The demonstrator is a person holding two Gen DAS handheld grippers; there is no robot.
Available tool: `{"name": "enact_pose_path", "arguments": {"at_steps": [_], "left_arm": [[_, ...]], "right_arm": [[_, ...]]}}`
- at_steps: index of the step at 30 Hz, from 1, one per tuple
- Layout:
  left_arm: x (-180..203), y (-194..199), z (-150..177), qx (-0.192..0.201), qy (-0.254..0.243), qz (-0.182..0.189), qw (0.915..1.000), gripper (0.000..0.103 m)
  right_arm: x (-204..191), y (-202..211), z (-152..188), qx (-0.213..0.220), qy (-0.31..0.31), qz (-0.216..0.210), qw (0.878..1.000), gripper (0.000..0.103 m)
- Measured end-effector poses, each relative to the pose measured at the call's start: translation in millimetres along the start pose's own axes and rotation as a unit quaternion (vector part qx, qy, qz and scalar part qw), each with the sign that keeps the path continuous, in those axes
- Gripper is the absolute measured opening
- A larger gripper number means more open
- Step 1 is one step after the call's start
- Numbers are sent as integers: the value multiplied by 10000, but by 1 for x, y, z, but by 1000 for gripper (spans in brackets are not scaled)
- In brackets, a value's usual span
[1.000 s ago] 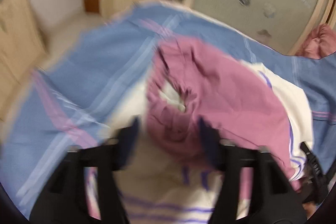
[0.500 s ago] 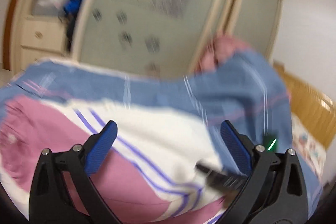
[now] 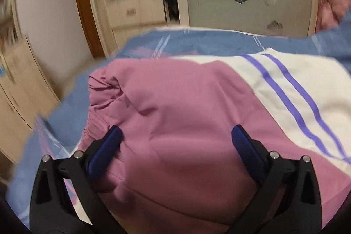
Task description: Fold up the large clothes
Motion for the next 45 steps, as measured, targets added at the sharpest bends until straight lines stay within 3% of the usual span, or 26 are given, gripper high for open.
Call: {"name": "enact_pose_path", "arguments": {"at_steps": [5,6,8,10,12,14,15,17,21,24,28,29,30,32,33,35,36,37,40,41,43,45], "left_arm": [[13,17,3,314,-327,-415,9981,101],[19,28,3,421,-381,-284,9980,101],[34,63,1,912,-418,391,9942,101],[46,86,1,1197,-466,805,9884,101],[59,81,3,1016,-594,797,9899,101],[72,28,15,273,-954,285,9947,101],[76,10,18,159,-994,386,9942,101],[75,5,19,71,-781,698,9945,101],[77,5,20,136,-798,598,9949,101],[74,-5,14,126,-725,735,9946,101],[58,-6,9,398,-587,1041,9920,101],[55,3,10,607,-522,1223,9893,101],[44,37,19,1262,-378,1699,9766,101],[15,95,45,2224,35,2116,9517,101],[-3,124,68,2463,222,2409,9385,101],[-29,151,118,2293,310,2783,9322,101],[-42,158,138,2230,370,2711,9356,101],[-58,170,165,2158,553,2615,9391,101],[-105,206,220,2143,1299,2987,9208,101],[-114,213,234,2011,1359,3066,9204,101],[-126,228,265,1785,1082,2612,9424,101],[-128,240,290,1624,288,1832,9691,101]], "right_arm": [[5,15,-6,119,-263,-97,9995,102],[4,24,-8,269,-306,-220,9989,102],[-5,34,-10,517,-127,-430,9977,102],[-9,18,-8,306,110,-79,9994,102],[-7,-4,-3,194,269,282,9991,102],[-2,-12,-1,186,184,205,9994,102],[-1,-13,-2,138,161,196,9996,102],[-4,-14,-1,212,253,369,9988,102],[-3,-18,0,251,259,451,9983,102],[-4,-20,1,362,288,454,9979,102],[0,-11,6,741,196,-164,9969,102],[3,-5,7,846,105,-474,9952,102],[6,3,9,934,13,-705,9931,102],[15,36,25,1309,-249,-1111,9848,102],[22,65,43,1674,-336,-1209,9779,102],[35,113,88,2159,-423,-1202,9681,102],[43,133,125,2119,-443,-1252,9682,102],[50,141,152,1914,-520,-1283,9717,102],[76,159,234,1263,-783,-1559,9765,102],[83,171,259,1228,-618,-1457,9797,102],[88,188,285,1081,-173,-844,9904,102],[87,197,301,800,513,41,9955,102]]}}
Point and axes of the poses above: each gripper's, at about its wrist camera, not at the fingertips, and y roughly against the way its jaws point, x to its right, z to its underside, the point moved 8 cm from there along -y, roughly the way its jaws point, and after that the axes turned 15 degrees about -x, right-handed, at the moved point
